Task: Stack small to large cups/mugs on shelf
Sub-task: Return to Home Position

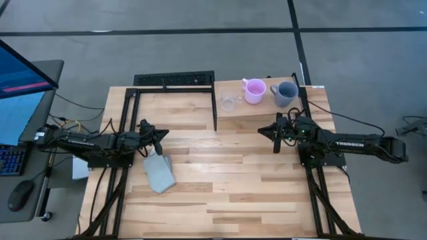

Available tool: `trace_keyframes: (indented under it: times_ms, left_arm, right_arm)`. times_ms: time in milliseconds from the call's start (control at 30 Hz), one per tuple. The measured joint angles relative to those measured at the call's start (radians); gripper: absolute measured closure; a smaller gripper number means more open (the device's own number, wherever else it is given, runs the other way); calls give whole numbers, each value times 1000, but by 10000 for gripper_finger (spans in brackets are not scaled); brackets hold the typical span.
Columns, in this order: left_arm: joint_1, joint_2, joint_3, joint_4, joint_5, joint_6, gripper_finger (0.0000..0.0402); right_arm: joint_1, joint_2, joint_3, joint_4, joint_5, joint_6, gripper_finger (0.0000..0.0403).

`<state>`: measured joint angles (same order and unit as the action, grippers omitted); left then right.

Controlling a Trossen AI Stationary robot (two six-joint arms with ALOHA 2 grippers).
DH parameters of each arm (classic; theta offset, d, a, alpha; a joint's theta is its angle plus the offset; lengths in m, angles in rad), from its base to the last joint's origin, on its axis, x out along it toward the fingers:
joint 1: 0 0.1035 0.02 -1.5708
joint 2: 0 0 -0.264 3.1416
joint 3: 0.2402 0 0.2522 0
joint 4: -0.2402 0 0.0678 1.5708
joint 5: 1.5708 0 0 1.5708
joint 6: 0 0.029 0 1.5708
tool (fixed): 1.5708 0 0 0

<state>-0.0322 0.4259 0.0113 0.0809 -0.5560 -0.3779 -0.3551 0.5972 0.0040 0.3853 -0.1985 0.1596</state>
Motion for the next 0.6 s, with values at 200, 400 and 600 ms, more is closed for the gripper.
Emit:
trace_keyframes:
  times_ms: [200, 400, 600]
  left_arm:
    - [0, 0, 0, 0, 0, 0, 401]
    - [0, 0, 0, 0, 0, 0, 401]
    - [0, 0, 0, 0, 0, 0, 401]
  right_arm:
    - [0, -1, 0, 6, -4, -4, 347]
    - [0, -2, 0, 9, -7, -7, 347]
    - [0, -2, 0, 11, -7, -10, 347]
